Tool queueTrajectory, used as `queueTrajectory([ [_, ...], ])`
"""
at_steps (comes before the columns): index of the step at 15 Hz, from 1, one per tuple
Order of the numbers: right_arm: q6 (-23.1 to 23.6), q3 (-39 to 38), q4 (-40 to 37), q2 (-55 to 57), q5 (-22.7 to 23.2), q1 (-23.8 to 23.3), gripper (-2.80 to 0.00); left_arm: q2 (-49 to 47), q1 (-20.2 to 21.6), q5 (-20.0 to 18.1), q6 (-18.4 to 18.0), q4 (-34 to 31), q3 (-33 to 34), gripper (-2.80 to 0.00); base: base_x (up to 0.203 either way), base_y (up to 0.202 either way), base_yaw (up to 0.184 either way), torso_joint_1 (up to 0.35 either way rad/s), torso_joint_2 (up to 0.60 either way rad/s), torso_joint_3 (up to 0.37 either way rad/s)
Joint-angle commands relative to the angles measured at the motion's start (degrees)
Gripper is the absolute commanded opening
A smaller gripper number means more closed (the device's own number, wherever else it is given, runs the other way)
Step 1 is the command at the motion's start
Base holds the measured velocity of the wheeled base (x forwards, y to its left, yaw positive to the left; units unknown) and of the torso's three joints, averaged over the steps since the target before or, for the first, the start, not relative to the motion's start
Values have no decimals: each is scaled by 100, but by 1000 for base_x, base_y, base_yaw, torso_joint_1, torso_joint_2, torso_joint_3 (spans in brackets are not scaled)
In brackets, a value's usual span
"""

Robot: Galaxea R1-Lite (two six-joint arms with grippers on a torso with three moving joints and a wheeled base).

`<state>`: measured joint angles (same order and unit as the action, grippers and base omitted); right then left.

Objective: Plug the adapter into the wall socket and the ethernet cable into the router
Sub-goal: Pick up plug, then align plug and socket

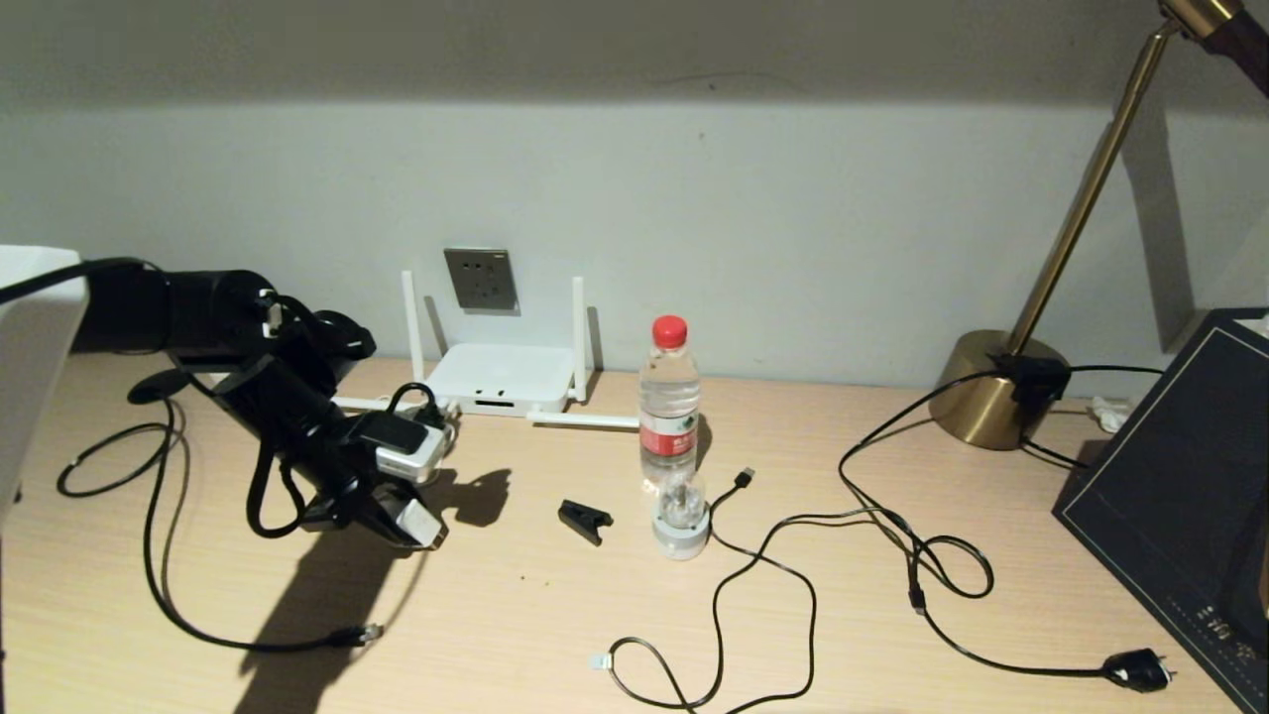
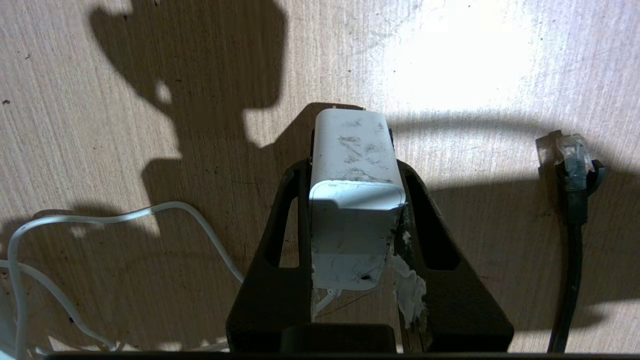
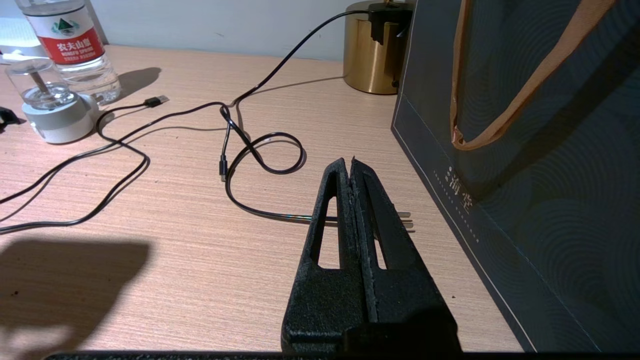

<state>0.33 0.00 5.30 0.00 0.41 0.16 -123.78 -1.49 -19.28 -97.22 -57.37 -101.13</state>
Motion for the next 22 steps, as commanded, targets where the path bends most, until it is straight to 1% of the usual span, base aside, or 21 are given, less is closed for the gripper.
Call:
queueTrajectory([
  [1,2,-202,6,9,2,2,-280,107,-1,-40,-51,-35,139,-280,0,0,0,0,0,0],
  [3,2,-202,6,9,2,2,-280,529,0,-274,-47,-31,392,-280,0,0,0,0,0,0],
  [5,2,-202,6,9,2,2,-280,1267,8,-701,26,-27,746,-280,0,0,0,0,0,0],
  [6,2,-202,7,9,2,2,-280,1717,24,-950,168,-27,930,-280,0,0,0,0,0,0],
  [7,2,-202,6,9,2,2,-280,2230,53,-1159,425,-28,1140,-280,0,0,0,0,0,0],
  [8,2,-202,6,9,2,2,-280,2796,91,-1314,837,-27,1392,-280,0,0,0,0,0,0],
  [9,2,-202,6,9,2,2,-280,3331,119,-1412,1324,-25,1624,-280,0,0,0,0,0,0],
  [10,2,-202,6,9,2,2,-280,3946,144,-1506,2086,5,1875,-280,0,0,0,0,0,0],
  [11,2,-202,6,9,2,2,-280,4503,166,-1586,3020,152,2125,-280,0,0,0,0,0,0],
  [12,2,-202,6,9,2,2,-280,4927,209,-1647,3928,535,2439,-280,0,0,0,0,0,0],
  [13,2,-202,6,9,2,2,-280,5235,306,-1691,4645,1415,2876,-280,0,0,0,0,0,0],
  [15,2,-202,6,9,2,2,-280,5478,507,-1726,5836,3901,3876,-280,0,0,0,0,0,0],
  [16,2,-202,6,9,2,2,-280,5556,567,-1712,6429,5120,4517,-280,0,0,0,0,0,0],
  [17,2,-202,6,9,2,2,-280,5598,607,-1625,6870,6306,5223,-280,0,0,0,0,0,0],
  [18,2,-202,6,9,2,2,-280,5593,628,-1487,7112,7285,5767,-280,0,0,0,0,0,0],
  [19,2,-202,6,9,2,2,-280,5505,638,-1270,7359,8533,6396,-280,0,0,0,0,0,0],
  [20,2,-202,6,9,2,2,-280,5309,645,-1079,7550,9601,6840,-280,0,0,0,0,0,0],
  [22,2,-202,6,9,2,2,-280,4632,644,-777,7784,10890,7284,-280,0,0,0,0,0,0],
])
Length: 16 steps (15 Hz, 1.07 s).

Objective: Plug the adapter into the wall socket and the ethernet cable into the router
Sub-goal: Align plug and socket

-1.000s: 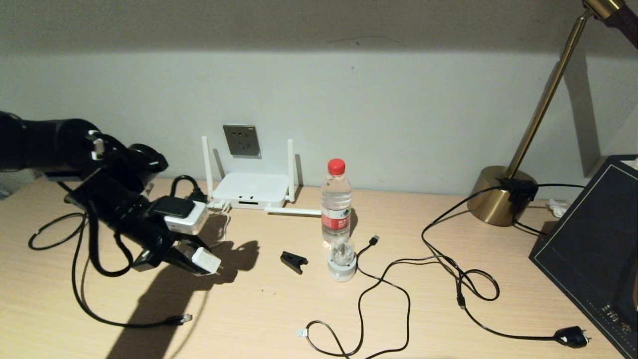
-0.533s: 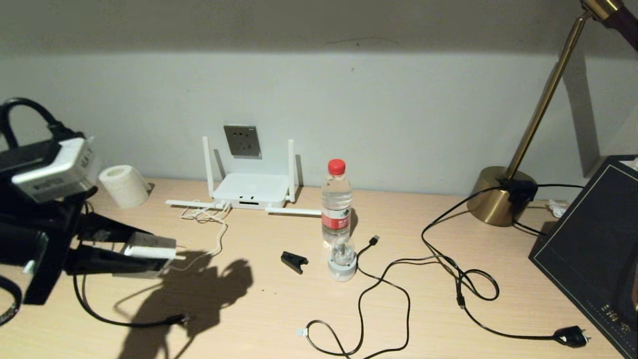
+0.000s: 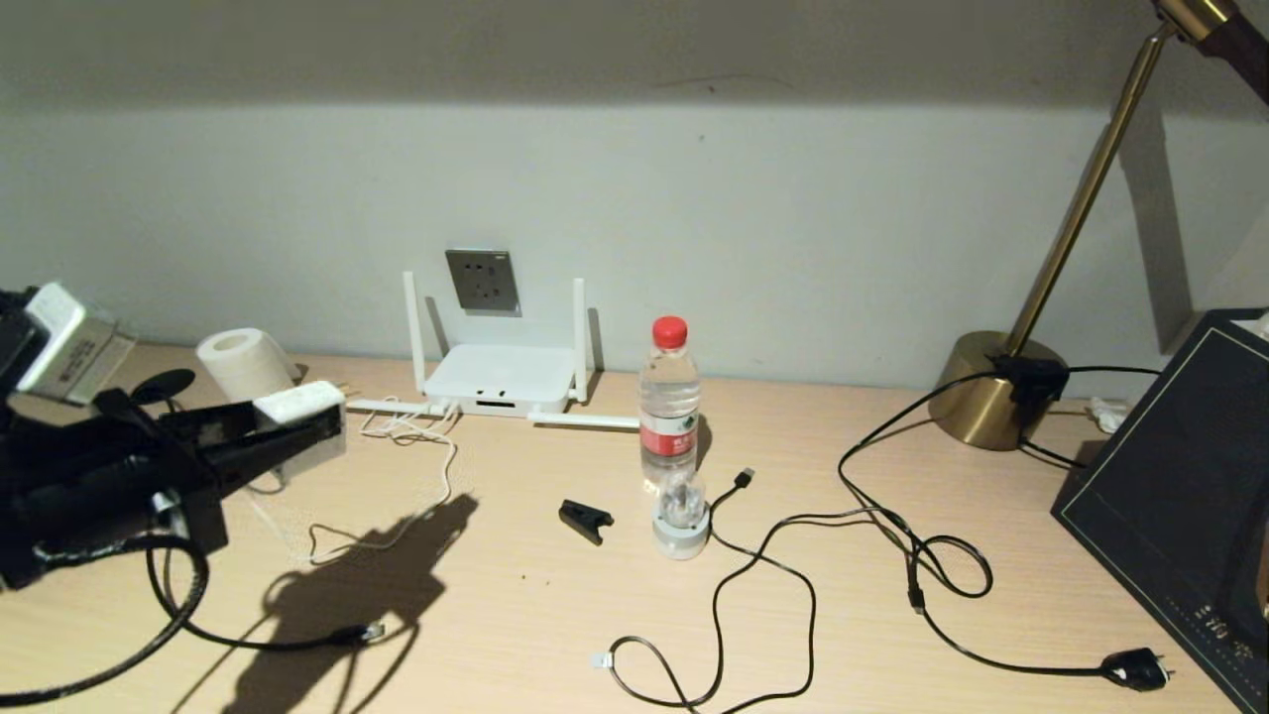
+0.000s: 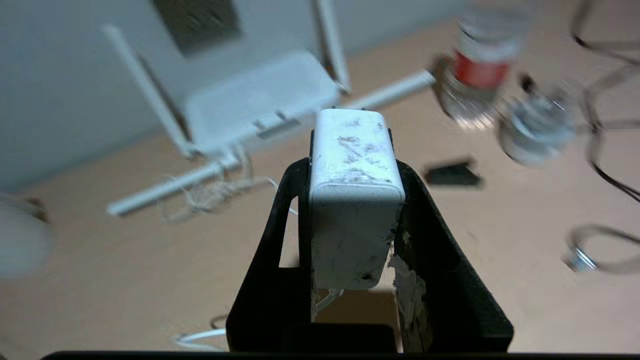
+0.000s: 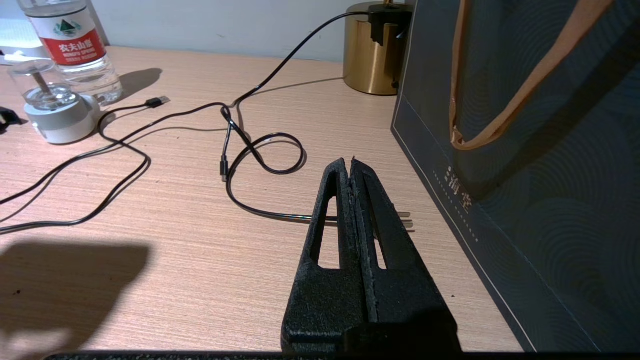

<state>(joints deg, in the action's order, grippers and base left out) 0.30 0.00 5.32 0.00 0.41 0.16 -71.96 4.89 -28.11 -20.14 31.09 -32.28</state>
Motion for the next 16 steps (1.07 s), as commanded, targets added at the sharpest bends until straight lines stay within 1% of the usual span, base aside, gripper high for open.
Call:
queueTrajectory([
  [1,5,-202,5,9,2,2,-280,-928,-19,249,160,2582,493,-280,0,0,0,0,0,0],
  [2,5,-202,5,9,2,2,-280,-1242,-57,391,253,2982,515,-280,0,0,0,0,0,0],
  [4,5,-202,5,9,2,2,-280,-1799,-202,730,700,3508,386,-280,0,0,0,0,0,0],
  [7,5,-202,6,9,2,2,-280,-2625,-328,940,991,4151,156,-280,0,0,0,0,0,0],
  [9,5,-202,5,9,2,2,-280,-3156,-455,1013,1147,4318,-128,-280,0,0,0,0,0,0],
  [10,5,-202,5,9,2,2,-280,-3409,-586,1073,1282,4368,-341,-280,0,0,0,0,0,0],
  [13,5,-202,5,9,2,2,-280,-4189,-928,1524,1768,4616,-1126,-280,0,0,0,0,0,0],
  [14,5,-202,5,9,2,2,-280,-4387,-986,1643,1866,4661,-1368,-280,0,0,0,0,0,0],
  [16,5,-202,5,9,2,2,-280,-4727,-1003,1718,1906,4677,-1700,-280,0,0,0,0,0,0],
])
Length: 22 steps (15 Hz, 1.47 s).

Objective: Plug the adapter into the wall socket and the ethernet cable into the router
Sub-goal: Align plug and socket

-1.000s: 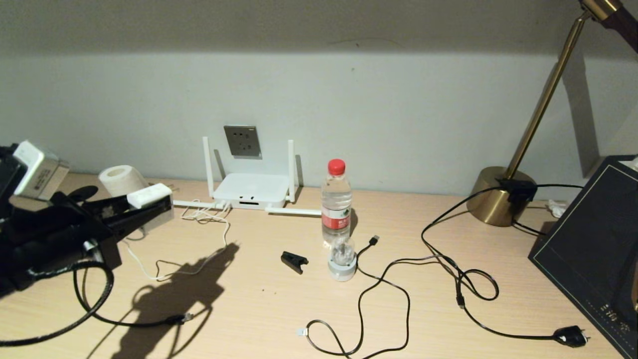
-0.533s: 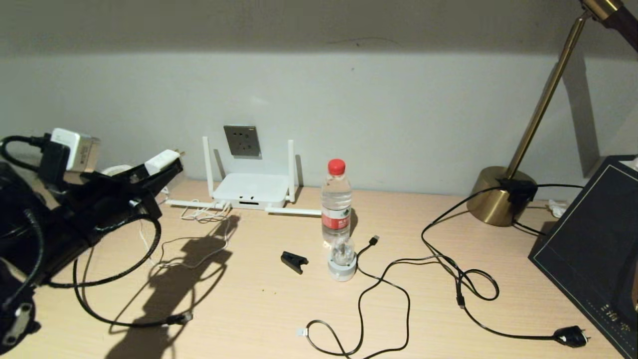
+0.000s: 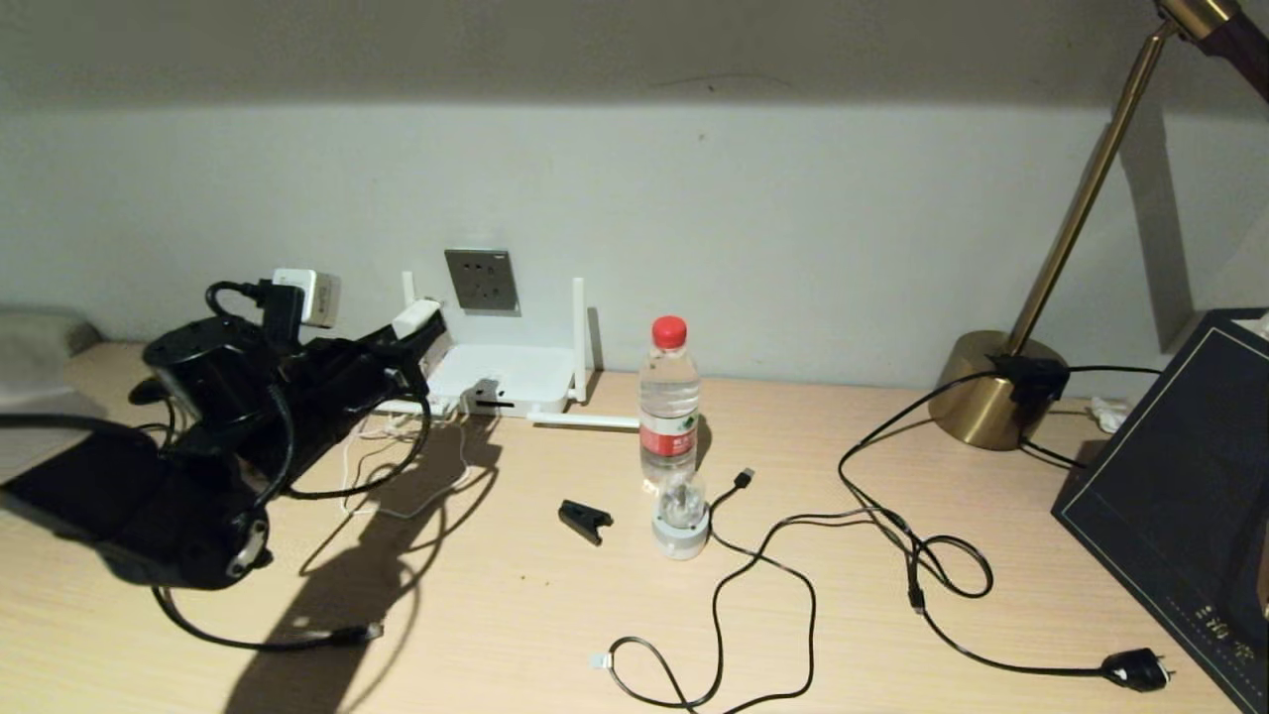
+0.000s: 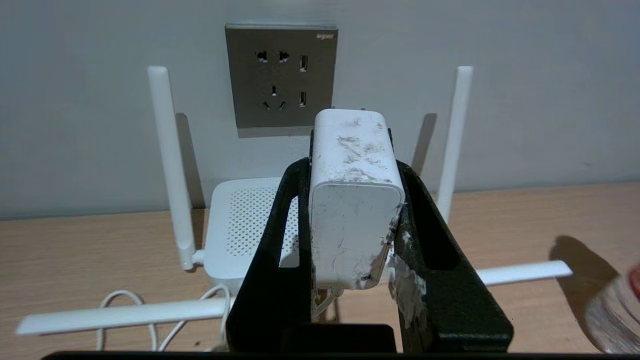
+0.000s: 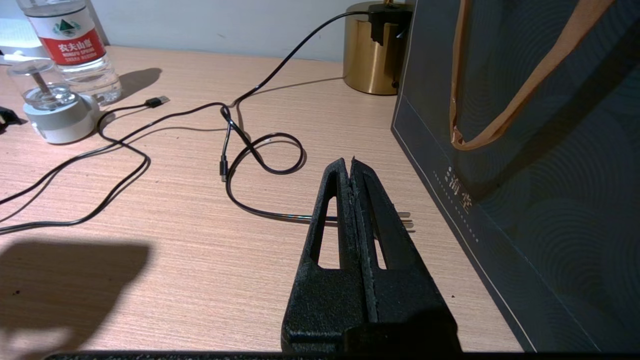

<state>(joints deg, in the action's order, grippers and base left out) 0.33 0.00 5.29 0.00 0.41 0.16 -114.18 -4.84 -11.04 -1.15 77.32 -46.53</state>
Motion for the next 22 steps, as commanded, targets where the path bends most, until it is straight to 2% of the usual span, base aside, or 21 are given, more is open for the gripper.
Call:
queueTrajectory([
  [1,2,-202,7,9,2,2,-280,-656,-17,19,3,55,-470,-280,0,0,0,0,0,0],
  [6,2,-202,7,9,2,2,-280,-1116,0,-2,9,64,-1382,-280,0,0,0,0,0,0],
  [15,2,-202,7,9,2,2,-280,-1739,1,31,1,55,-2333,-280,0,0,0,0,0,0],
  [18,2,-202,7,9,2,2,-280,-1897,-6,349,0,39,-2561,-280,0,0,0,0,0,0],
  [22,2,-202,7,9,2,2,-280,-2063,-9,432,9,2,-2832,-280,0,0,0,0,0,0],
])
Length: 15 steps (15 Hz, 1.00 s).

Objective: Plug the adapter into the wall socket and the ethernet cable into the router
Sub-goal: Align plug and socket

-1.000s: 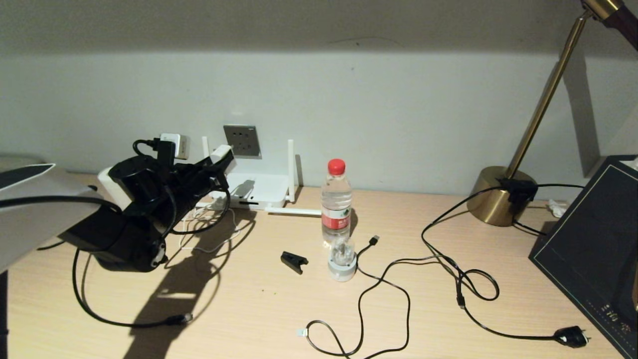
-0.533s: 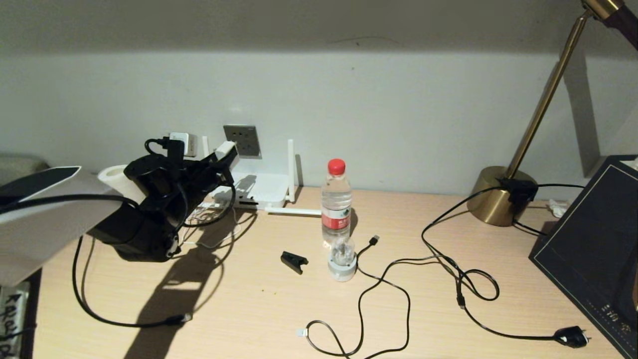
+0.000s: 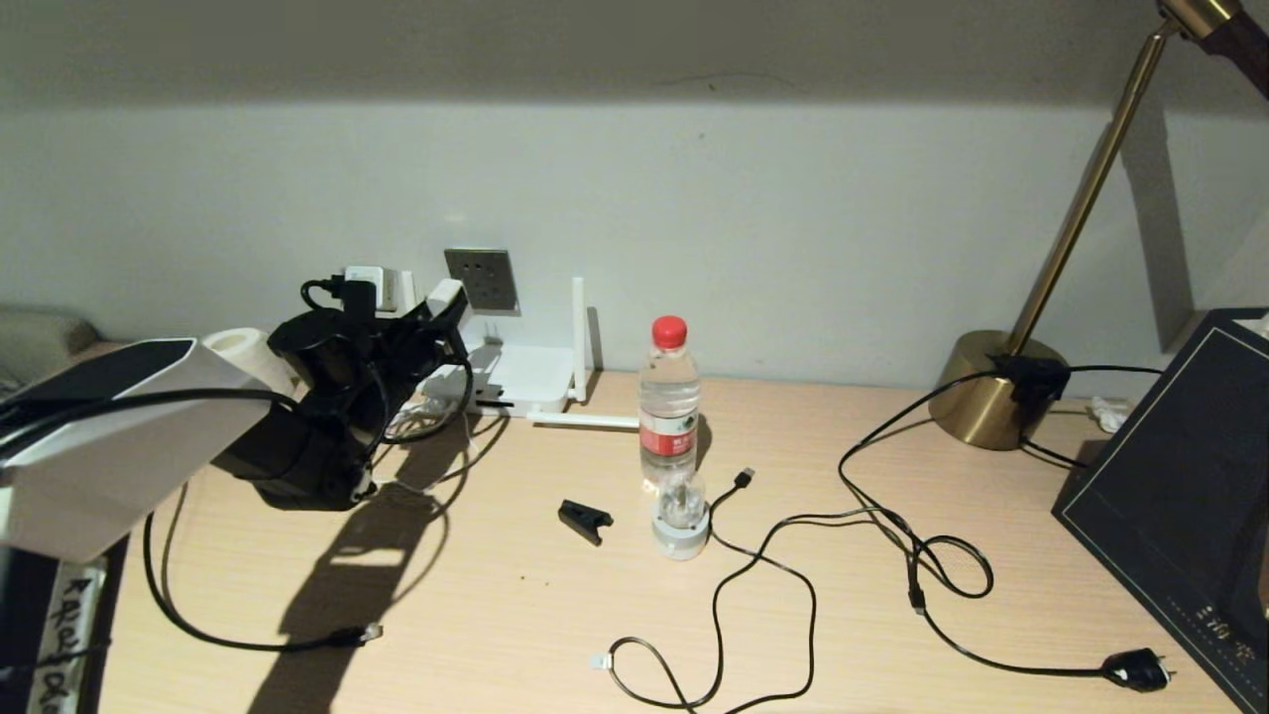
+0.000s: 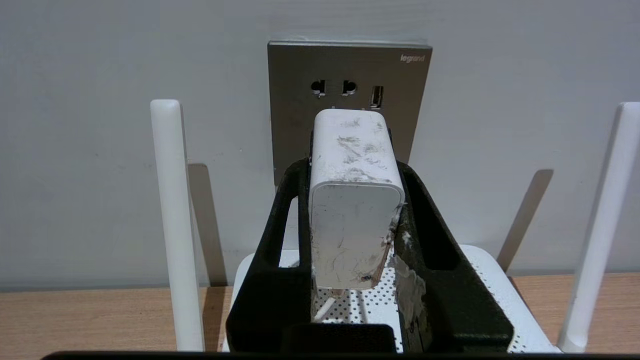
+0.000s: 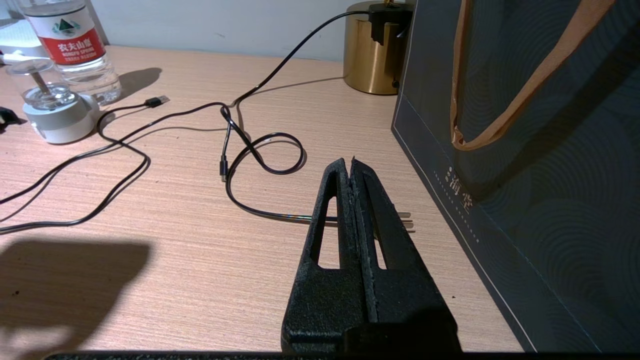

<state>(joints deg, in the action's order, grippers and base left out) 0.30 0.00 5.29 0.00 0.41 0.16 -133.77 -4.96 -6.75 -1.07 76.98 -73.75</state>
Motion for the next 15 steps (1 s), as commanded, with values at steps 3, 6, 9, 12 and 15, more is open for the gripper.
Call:
queueTrajectory([
  [3,5,-202,7,9,2,2,-280,-234,-10,-2,2,-11,-296,-280,0,0,0,0,0,0],
  [6,5,-202,7,9,2,2,-280,-308,-31,-2,2,-36,-404,-280,0,0,0,0,0,0],
  [9,5,-202,7,9,2,2,-280,-408,-31,14,2,-117,-652,-280,0,0,0,0,0,0],
  [12,5,-202,7,9,2,2,-280,-448,-66,16,11,-122,-702,-280,0,0,0,0,0,0],
  [15,5,-202,7,9,2,2,-280,-413,-93,121,11,-122,-711,-280,0,0,0,0,0,0],
])
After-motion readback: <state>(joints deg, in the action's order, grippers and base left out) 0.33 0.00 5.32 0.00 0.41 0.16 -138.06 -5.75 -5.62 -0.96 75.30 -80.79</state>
